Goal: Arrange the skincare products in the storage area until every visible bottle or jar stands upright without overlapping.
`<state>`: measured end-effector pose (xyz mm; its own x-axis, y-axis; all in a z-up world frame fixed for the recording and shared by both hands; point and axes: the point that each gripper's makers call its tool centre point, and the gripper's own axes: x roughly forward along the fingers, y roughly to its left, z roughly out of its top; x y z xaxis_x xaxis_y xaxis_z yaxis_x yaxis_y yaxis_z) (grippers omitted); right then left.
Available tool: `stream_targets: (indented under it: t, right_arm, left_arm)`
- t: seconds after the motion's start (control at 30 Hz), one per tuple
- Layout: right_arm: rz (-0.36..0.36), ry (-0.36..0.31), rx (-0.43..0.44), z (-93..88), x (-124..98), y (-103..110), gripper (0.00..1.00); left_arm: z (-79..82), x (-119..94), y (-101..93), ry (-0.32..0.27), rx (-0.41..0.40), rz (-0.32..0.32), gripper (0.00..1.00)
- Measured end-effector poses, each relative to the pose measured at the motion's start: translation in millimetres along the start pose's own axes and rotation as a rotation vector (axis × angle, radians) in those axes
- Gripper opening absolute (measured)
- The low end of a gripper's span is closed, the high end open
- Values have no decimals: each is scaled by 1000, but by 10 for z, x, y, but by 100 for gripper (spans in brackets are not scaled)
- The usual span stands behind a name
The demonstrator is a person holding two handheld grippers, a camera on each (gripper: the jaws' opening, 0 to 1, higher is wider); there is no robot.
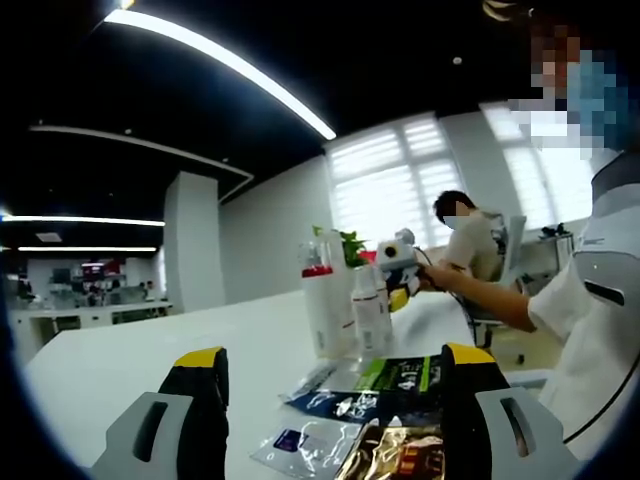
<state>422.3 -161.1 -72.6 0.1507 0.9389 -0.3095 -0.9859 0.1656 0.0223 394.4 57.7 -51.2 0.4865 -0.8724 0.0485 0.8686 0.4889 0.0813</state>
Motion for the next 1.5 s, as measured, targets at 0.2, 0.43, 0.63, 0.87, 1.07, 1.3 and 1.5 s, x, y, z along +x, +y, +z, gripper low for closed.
stream_targets:
  t: [0.2,0.43,0.63,0.87,1.07,1.3,1.5]
  right_arm:
    - [-17,-7,4,5,50,21,19]
    - [-12,-9,1,4,132,63,19]
    - [-1,8,-9,-29,222,114,19]
    - [2,17,-15,-28,278,164,19]
    - [-11,28,-27,-35,279,151,18]
    - [-23,36,-35,-47,291,118,18]
    - [-11,81,-50,-141,337,112,19]
  left_arm:
    - [1,-2,-1,-1,-1,-1,90]
    - [-2,-4,2,0,0,-1,90]
    - [-2,-6,0,0,0,-2,90]
    - [2,-9,-2,-3,-4,-2,90]
    - [-2,-7,-4,-1,-2,-3,90]
    - [-1,-8,-1,0,-1,-2,90]
    - [5,-11,4,-3,-4,-2,90]
